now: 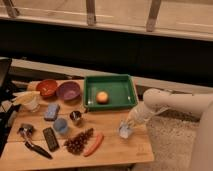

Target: Wipe table surface with towel

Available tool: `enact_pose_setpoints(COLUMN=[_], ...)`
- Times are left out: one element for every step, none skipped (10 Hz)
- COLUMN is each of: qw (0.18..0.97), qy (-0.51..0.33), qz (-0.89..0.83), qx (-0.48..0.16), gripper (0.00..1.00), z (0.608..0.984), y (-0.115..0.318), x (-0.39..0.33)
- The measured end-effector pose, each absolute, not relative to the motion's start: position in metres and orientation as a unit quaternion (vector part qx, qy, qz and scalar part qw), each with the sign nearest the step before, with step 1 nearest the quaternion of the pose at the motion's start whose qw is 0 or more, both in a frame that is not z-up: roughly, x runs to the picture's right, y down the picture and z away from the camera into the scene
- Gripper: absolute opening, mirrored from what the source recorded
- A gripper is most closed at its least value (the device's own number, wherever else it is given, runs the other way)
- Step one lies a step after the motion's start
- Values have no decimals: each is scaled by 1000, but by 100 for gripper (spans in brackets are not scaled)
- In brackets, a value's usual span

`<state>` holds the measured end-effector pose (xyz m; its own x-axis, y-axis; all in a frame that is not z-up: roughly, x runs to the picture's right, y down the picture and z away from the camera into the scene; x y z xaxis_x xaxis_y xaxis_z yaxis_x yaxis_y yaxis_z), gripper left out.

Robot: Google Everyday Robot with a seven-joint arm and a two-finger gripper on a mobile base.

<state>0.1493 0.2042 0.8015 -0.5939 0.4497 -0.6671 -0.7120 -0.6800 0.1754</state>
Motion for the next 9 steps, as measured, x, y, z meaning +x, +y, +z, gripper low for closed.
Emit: enact_pose_setpoints(qw=[332, 328, 328, 329, 332, 341, 349, 366, 378], qy=[217, 213, 208, 201, 190, 174, 163, 146, 135], qz=[870, 876, 880, 883, 887, 888, 887, 883, 879], qx=[-294, -282, -273, -267, -260, -254, -252, -254, -258], gripper=[0, 0, 0, 0, 0, 0, 0, 0, 0], z=[808, 814, 818, 820, 819, 816, 814, 812, 811], y=[207, 207, 202, 193, 178, 155, 142, 125, 116], x=[153, 159, 162, 161, 157, 145, 134, 113, 96])
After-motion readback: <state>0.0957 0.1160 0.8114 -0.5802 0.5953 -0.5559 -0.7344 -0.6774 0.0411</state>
